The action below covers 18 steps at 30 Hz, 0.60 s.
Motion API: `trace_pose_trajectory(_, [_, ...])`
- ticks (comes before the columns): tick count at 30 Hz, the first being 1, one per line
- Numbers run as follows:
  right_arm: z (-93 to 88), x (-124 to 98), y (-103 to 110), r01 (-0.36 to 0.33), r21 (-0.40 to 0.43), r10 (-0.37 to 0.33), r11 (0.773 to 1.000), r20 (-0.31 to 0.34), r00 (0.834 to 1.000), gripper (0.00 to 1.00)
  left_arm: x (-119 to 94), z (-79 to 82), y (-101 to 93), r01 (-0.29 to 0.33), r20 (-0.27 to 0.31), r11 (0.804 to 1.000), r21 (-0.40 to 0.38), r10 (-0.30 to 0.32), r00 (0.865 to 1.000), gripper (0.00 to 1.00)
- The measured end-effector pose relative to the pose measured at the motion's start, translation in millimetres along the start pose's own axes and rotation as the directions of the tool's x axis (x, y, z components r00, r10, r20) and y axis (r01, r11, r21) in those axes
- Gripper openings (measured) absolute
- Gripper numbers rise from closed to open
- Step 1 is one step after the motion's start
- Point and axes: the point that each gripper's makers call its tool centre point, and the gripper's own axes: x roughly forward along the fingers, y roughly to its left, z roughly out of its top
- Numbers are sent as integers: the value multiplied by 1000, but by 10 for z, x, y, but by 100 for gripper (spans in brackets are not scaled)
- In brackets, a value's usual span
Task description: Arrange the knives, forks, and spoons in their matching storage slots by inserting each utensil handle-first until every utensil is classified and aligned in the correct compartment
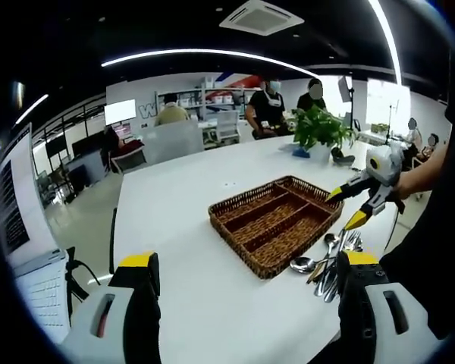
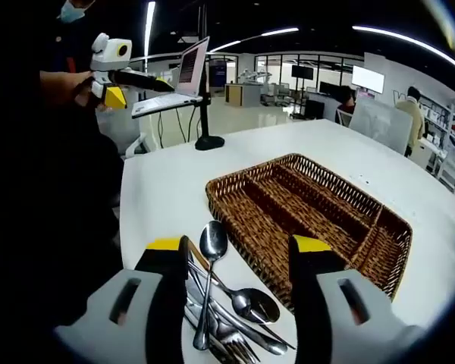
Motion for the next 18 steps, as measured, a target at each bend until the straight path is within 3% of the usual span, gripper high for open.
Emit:
trace_pose_trajectory(4, [-96,21,26,-12,21,12,1000,-26,1000,51,-2,-1,27,-2,-3,1000,4,2,1000,99])
trace_pose_trajectory(7, [-180,33,81,-29,101,36,994,-59,998,51,0,-1,36,-2,-5,1000,8,2,1000,99])
trace_pose_trajectory(11, [-222,63,139,-52,95,60,994,-79,995,40,4,1,38,2,-5,1000,13,-2,1000,99])
trace_pose_trajectory(18, [-470,145,234,-70,131,91,989,-161,983,35,-5,1,64,4,-9,1000,17,-4,1000,99])
